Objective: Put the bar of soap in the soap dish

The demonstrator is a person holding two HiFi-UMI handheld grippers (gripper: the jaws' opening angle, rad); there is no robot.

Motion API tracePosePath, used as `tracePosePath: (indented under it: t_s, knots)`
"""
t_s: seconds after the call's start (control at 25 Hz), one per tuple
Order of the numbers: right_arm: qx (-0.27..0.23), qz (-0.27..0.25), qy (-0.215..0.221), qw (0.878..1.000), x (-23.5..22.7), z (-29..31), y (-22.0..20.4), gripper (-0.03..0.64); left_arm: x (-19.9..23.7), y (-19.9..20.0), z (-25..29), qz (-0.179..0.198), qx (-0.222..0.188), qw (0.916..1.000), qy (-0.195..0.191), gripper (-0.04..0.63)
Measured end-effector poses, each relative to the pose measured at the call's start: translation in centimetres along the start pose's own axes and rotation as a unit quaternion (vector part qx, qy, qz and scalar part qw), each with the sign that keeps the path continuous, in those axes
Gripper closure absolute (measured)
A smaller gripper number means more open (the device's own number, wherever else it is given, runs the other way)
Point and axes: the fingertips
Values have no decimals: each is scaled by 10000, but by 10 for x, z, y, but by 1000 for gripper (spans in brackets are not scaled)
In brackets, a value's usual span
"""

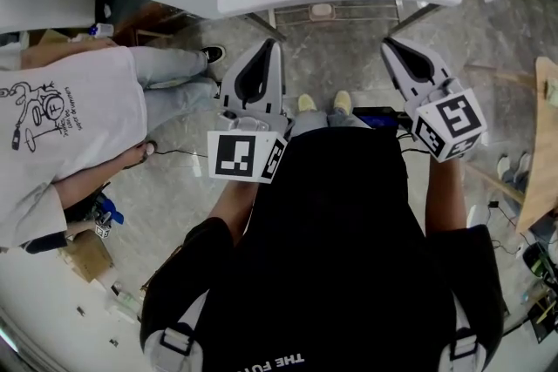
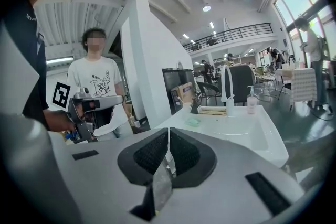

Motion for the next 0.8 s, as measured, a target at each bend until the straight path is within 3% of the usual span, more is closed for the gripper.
tracePosePath:
  t_s: [0.28, 0.8]
  knots:
    - [-225, 110, -187, 9995, 10, 5, 22, 592, 17, 11, -5, -25, -106, 9999, -17, 592]
    - [-449, -39, -159, 9989, 23, 31, 40, 592, 39, 10, -12, -86, -232, 9996, 120, 592]
Point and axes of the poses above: the fingertips, and each gripper's own axes: z forward along the fingers, x to its left, y out of its top, and after that the axes turned 9 degrees about z, right-handed
